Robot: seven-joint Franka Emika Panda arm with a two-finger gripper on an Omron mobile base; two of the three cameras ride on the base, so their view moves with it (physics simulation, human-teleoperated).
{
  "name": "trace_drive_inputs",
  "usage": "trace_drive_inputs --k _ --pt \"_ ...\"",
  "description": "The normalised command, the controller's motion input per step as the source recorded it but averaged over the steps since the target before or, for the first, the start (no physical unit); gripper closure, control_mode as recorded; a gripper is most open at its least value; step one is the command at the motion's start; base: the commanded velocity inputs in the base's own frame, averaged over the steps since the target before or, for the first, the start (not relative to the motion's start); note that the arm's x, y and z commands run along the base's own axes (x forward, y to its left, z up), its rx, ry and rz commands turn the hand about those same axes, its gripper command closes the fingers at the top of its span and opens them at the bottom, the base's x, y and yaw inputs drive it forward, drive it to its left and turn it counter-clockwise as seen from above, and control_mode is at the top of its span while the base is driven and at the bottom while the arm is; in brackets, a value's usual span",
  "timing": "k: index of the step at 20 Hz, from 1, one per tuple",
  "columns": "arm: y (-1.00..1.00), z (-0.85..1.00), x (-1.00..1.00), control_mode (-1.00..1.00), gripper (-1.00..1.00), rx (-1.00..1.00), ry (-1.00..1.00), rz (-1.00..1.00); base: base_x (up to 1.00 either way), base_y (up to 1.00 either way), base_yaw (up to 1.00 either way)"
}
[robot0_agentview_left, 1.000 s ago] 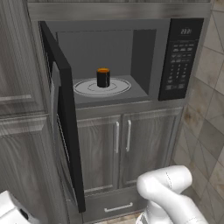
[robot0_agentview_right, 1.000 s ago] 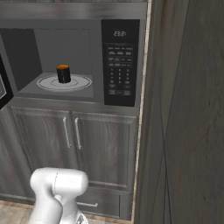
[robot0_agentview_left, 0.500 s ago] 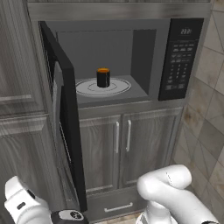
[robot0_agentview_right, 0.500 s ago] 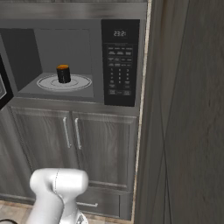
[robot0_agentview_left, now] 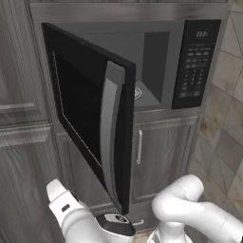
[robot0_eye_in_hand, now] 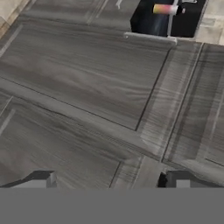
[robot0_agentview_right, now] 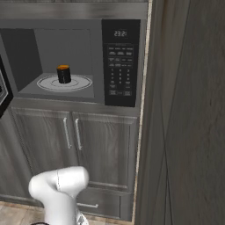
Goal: Place the microwavable item in the microwave. Then, close the microwave door and press the start button.
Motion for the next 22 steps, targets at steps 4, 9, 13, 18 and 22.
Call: trace_drive_inputs --k 4,9,13,18,22 --pt "-1.0 0.33 0.14 -1.0 -1.0 0.04 0.06 -0.03 0.0 0.0 0.0" --pt "-1.0 0.3 0.46 -1.0 -1.0 0.11 0.14 -0.12 0.0 0.0 0.0" --pt "-0.95 0.11 0.63 -1.0 -1.0 0.1 0.16 -0.13 0.0 0.0 0.0" --pt "-0.69 0.05 0.7 -1.0 -1.0 0.04 0.11 -0.11 0.0 0.0 0.0" --pt "-0.46 0.12 0.63 -1.0 -1.0 0.02 0.07 -0.03 0.0 0.0 0.0"
